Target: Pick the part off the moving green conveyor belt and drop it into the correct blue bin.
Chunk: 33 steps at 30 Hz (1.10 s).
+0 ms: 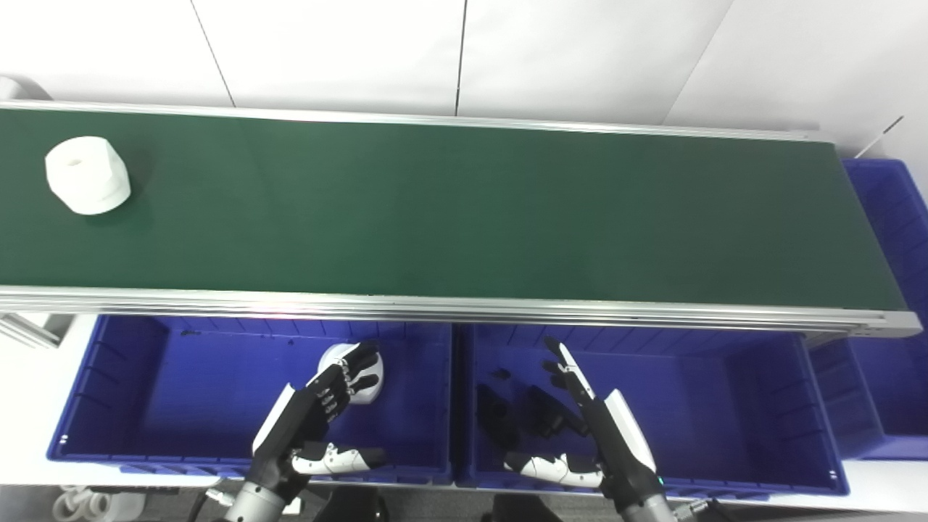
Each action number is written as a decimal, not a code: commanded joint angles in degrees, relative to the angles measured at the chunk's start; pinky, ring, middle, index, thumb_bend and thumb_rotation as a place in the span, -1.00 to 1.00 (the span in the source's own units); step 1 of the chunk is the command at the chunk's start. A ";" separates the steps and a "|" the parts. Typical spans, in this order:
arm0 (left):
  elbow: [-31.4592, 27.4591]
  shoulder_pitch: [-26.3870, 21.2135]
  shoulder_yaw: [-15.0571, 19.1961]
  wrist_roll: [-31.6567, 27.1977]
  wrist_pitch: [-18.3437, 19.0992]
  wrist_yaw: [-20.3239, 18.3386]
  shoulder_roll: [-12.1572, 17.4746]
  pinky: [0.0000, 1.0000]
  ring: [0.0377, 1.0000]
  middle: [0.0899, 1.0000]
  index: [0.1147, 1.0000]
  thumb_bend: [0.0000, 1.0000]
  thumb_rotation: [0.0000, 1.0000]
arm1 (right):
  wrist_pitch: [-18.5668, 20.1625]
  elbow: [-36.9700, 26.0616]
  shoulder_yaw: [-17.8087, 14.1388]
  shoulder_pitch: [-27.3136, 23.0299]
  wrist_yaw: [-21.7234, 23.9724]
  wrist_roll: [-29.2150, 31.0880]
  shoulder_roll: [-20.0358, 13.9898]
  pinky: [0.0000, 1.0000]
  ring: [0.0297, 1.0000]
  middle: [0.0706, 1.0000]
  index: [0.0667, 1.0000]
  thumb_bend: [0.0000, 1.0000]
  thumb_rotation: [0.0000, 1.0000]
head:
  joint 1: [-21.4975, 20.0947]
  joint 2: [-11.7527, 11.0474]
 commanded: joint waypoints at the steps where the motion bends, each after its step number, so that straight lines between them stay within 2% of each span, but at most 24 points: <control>1: -0.46 0.02 -0.10 -0.34 -2.25 -0.31 -0.29 0.70 0.83 0.83 0.71 0.73 -0.49 | -3.23 -0.39 -0.38 -0.16 -0.86 0.12 -0.30 0.68 0.82 0.98 1.00 0.66 -0.21 | 0.59 -0.37; 7: 0.23 -0.43 0.03 -0.33 -2.25 -0.48 -0.68 0.64 0.79 0.82 0.68 0.72 -0.54 | -4.55 1.01 -0.53 -0.81 -1.15 -0.38 -0.63 0.67 0.83 1.00 1.00 0.65 -0.23 | 1.38 -1.54; 11: 0.54 -0.72 -0.61 1.24 -2.25 1.39 -0.47 0.60 0.78 0.81 0.65 0.74 -0.50 | -5.07 2.13 -0.54 -1.41 -1.35 -0.42 -0.77 0.68 0.83 0.98 1.00 0.65 -0.26 | 2.42 -2.34; 15: 1.57 -1.31 -0.78 1.06 -2.25 1.60 -0.68 0.59 0.77 0.79 0.63 0.75 -0.51 | -5.63 4.05 -0.45 -2.31 -2.03 0.14 -0.97 0.66 0.83 1.00 1.00 0.67 -0.24 | 6.39 -4.54; 21: 0.98 -1.34 -0.98 1.39 -2.25 3.07 -2.10 0.57 0.73 0.75 0.58 0.76 -0.47 | -5.76 7.06 0.36 -3.89 -2.36 3.60 -2.56 0.69 0.88 1.00 1.00 0.67 -0.27 | 15.50 -8.38; 25: -2.68 -0.62 -1.84 1.72 -2.25 4.22 -2.67 0.53 0.67 0.70 0.53 0.77 -0.43 | -5.72 8.27 -0.20 -4.57 -2.79 3.24 -2.74 0.74 0.91 1.00 1.00 0.71 -0.22 | 19.18 -9.73; 33: -13.12 0.26 -2.00 0.65 -2.25 4.80 -2.48 0.50 0.62 0.66 0.48 0.77 -0.50 | -5.73 9.94 -0.12 -5.98 -2.48 5.06 -2.58 0.79 0.97 1.00 1.00 0.70 -0.28 | 20.37 -11.11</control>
